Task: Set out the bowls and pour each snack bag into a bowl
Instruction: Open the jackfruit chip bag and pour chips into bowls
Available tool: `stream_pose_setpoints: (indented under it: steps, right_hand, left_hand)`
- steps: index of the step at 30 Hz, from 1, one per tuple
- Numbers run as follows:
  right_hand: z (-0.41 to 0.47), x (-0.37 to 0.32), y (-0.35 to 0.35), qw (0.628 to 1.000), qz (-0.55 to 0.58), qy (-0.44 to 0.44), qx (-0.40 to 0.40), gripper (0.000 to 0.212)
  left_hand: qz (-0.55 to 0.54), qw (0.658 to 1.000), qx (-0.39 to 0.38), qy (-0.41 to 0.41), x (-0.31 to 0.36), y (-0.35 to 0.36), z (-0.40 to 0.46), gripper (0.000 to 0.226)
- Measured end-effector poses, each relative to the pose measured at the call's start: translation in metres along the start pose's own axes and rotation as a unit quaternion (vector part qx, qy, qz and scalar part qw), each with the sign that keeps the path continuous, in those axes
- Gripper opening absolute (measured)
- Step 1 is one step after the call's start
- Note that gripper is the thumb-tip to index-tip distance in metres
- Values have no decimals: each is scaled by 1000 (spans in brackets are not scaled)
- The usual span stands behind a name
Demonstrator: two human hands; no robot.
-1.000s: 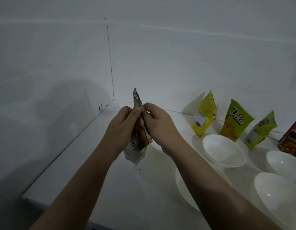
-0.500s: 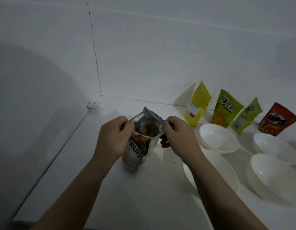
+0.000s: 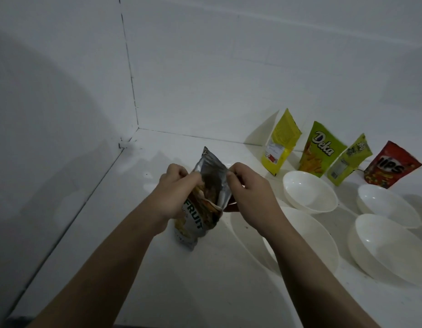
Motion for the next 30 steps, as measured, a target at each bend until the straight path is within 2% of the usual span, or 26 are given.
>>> stream_pose_setpoints:
  steps: [5, 9, 11, 15, 18, 20, 22, 23, 25, 27, 28, 30]
  right_hand:
    - [-1, -6, 5, 999, -8, 4, -35, 18]
    - [-5, -1, 16, 979, -21, 112, -168, 21]
    - [-7, 2, 14, 972, -3, 138, -192, 16]
    - [-3, 9, 3, 979, 41, 146, -138, 27]
    - [-2, 8, 2, 983, 90, 132, -95, 32]
    - [0, 6, -3, 986, 107, 109, -72, 32]
    - [1, 1, -10, 987, 123, 87, -53, 30]
    - [1, -1, -13, 988, 129, 74, -45, 29]
    - [0, -7, -16, 988, 139, 51, -35, 28]
    - [-1, -13, -17, 989, 142, 26, -38, 30]
    - [-1, -15, -17, 989, 140, 14, -42, 32]
    - [-2, -18, -17, 989, 138, 1, -49, 30]
  left_hand:
    - [13, 999, -27, -36, 0, 3, 8, 18]
    - [20, 1000, 6, 8, 4, -2, 12, 26]
    - [8, 999, 25, 29, 4, -8, 12, 29]
    - [-39, 997, 44, 49, 1, -21, 6, 40]
    - [-87, 994, 3, 67, 2, -16, -2, 30]
    - [-163, 983, -33, 76, 2, -10, -10, 13]
    - [-270, 959, -34, 73, -2, -7, -9, 16]
    - [-300, 952, -8, 64, -7, -8, -5, 21]
    - [-265, 961, 75, 29, -24, -10, 9, 28]
    - [-242, 963, 111, -49, -51, -10, 22, 42]
    - [-264, 955, 90, -98, -64, -6, 28, 49]
    - [-327, 927, -17, -184, -85, 7, 35, 59]
Point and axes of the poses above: each hand's wrist, its own z-axis towards the middle knuckle, its own y-axis out of the palm, x = y × z, the point moved 6 cm from there along z, towards the middle knuckle, and after that the axes turned 2 degrees about z, right-handed, at the moved point
